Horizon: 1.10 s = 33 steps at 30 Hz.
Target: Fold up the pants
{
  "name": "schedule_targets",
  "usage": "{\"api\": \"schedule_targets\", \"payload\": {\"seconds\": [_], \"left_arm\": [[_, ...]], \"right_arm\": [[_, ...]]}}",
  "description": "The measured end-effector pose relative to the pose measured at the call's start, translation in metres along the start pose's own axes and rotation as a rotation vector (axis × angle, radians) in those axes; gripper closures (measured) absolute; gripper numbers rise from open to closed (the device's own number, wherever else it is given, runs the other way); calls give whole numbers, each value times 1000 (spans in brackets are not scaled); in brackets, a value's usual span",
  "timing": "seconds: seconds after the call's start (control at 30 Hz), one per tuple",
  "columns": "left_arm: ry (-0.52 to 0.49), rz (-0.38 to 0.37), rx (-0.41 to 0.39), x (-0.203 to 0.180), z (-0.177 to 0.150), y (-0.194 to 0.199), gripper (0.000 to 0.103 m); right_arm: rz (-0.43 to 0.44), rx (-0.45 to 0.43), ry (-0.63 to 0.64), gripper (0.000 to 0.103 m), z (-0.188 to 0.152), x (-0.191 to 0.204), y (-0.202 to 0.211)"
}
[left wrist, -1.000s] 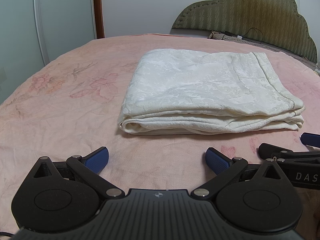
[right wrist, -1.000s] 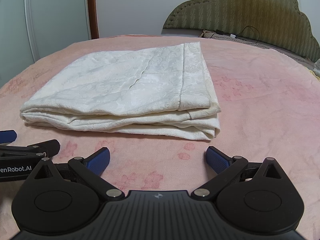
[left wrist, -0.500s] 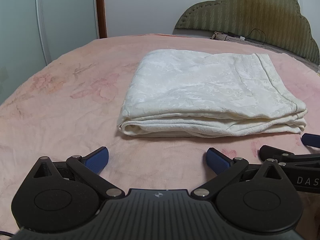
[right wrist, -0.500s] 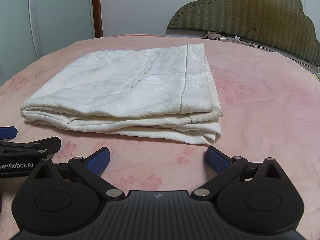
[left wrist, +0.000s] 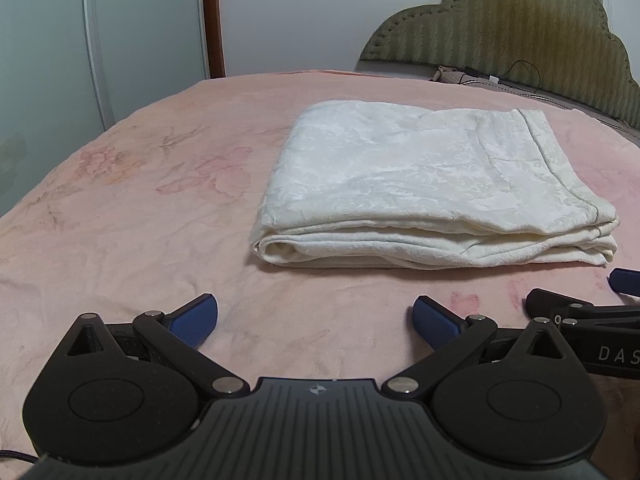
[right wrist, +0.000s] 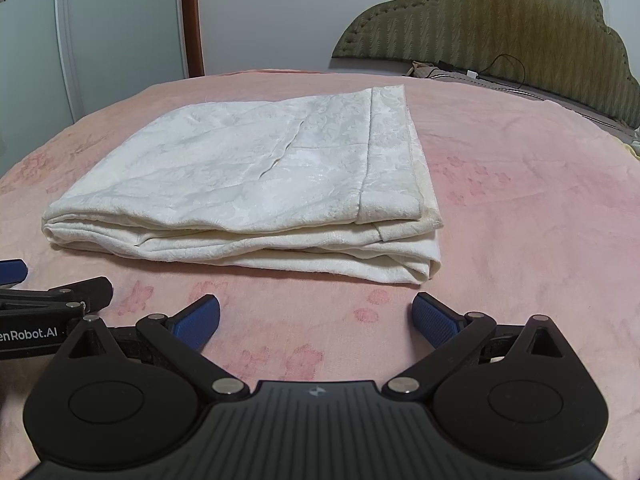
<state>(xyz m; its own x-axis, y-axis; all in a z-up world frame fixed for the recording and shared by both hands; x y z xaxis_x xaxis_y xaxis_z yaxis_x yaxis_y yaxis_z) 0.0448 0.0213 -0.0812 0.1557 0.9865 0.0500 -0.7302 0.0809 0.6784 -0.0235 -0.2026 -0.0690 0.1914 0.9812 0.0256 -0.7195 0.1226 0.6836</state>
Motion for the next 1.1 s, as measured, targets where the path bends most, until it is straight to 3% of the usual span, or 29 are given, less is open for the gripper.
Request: {"api": "schedule_targets", "payload": {"seconds": [1.1], "left_arm": [[7, -4, 3, 1, -2, 0, 0]], "right_arm": [[-21, -4, -14, 0, -1, -2, 1]]}}
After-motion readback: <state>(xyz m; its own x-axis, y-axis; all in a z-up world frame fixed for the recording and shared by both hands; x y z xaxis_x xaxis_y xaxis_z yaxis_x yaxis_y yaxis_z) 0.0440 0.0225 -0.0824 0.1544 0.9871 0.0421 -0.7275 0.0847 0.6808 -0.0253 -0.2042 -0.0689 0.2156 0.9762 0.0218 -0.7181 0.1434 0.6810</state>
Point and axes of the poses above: each gripper's, at about its wrist camera, not at the fingertips, and y roughly against the way its jaws point, x to its left, z to its top, the point moved 1 cm from there along -y, roughly the way its jaws point, and after that the axes turned 6 degrees about x, right-handed, at the moved point
